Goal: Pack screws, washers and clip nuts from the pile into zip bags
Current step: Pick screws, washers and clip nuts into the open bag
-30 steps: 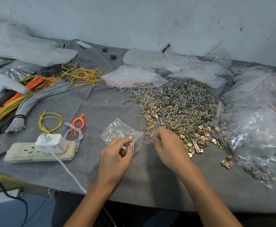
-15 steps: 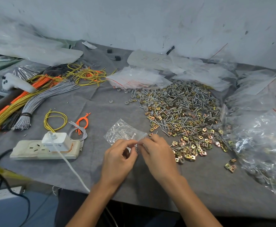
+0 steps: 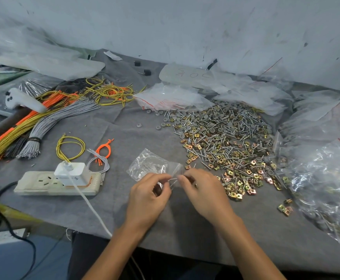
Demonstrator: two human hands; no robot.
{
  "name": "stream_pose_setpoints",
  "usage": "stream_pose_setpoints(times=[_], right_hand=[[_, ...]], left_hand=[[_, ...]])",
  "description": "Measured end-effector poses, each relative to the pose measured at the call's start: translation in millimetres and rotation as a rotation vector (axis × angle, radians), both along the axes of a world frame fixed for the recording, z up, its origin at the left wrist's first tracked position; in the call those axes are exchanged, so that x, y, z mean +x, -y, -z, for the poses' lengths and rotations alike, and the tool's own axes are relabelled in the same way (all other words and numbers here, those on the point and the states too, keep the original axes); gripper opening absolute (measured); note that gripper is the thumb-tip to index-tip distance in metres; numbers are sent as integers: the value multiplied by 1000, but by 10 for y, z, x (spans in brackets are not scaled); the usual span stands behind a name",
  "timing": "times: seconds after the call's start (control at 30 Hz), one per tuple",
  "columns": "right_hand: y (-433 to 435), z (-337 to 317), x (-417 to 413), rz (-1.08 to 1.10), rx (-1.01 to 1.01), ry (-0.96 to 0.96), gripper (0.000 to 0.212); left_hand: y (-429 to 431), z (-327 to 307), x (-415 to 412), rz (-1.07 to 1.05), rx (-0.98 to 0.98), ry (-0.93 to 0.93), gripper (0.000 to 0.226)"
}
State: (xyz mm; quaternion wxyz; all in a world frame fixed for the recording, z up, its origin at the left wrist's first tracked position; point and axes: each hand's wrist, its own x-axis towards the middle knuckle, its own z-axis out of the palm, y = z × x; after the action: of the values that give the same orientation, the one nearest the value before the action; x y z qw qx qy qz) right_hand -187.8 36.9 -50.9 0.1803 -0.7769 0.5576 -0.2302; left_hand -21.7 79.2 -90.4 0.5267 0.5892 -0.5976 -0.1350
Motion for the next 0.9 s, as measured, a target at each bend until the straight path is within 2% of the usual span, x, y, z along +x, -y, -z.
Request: stream_pose_setpoints(times=[0.1, 0.2, 0.37, 0.57, 0.8, 0.9], right_hand=[[93, -63, -260, 49, -9, 60, 10], [202, -129, -510, 96, 1, -43, 7], [228, -137, -538, 7, 120, -228, 9], [133, -56, -311, 31, 22, -265, 21], [105, -22, -108, 31, -34, -283, 14], [70, -75, -104, 21, -73, -186, 5]], left_hand=[[11, -3, -15, -16, 21, -21, 25], [16, -7, -18, -22, 38, -30, 25], [14, -12, -14, -22, 45, -22, 25], [19, -5, -15, -21, 47, -14, 27], [18, -16, -12, -15, 58, -22, 24], [13, -30, -14, -26, 62, -31, 19]])
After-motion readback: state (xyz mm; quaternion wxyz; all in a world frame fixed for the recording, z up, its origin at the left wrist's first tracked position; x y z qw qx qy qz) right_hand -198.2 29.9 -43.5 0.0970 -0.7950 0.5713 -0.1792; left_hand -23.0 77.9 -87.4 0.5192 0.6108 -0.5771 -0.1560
